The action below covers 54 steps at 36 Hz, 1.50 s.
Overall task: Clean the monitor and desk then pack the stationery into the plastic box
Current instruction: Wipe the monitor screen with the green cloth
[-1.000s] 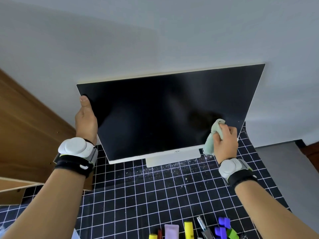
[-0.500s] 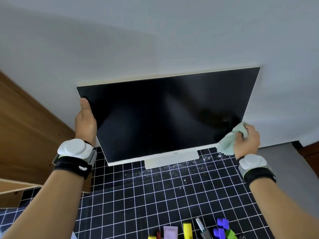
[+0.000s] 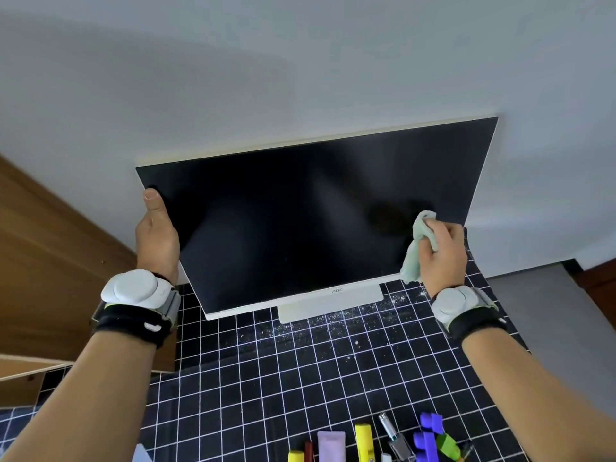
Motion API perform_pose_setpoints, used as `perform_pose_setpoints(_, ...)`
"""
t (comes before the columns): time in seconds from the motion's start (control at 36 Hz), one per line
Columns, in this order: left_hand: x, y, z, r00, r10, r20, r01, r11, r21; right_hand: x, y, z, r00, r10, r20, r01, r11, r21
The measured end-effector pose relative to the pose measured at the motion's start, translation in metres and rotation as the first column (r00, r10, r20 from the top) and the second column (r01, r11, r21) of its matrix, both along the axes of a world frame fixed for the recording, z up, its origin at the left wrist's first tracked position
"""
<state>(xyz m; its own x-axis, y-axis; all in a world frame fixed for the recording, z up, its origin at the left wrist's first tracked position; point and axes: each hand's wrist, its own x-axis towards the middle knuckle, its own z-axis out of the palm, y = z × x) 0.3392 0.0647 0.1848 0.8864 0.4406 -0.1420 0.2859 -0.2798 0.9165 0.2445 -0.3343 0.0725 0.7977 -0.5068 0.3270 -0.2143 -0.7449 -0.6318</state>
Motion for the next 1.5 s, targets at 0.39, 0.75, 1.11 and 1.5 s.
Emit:
perform_pose_setpoints(0.39,0.001,0.000,0.002,0.999,0.040,-0.014,-0.041,0.999,-0.025,-0.017,-0.071,-0.018,0.910,-0.396,-0.125,0.413,0.891,0.188)
perform_pose_setpoints(0.75,-0.002,-0.006,0.002,0.998,0.044,0.037,-0.044,0.999,-0.007,-0.039,0.039,-0.040,0.976,0.209,-0.063,-0.205,0.976,0.073)
perform_pose_setpoints(1.11,-0.004,-0.007,0.004,0.999,0.042,0.019,-0.041,0.999,-0.031,-0.029,0.024,-0.049,0.988,0.016,-0.155,-0.002,0.996,0.088)
perform_pose_setpoints(1.5,-0.001,-0.006,0.003,0.999,0.048,0.018,-0.047,0.996,-0.080,-0.030,-0.061,-0.042,0.951,-0.270,-0.150,0.298,0.929,0.217)
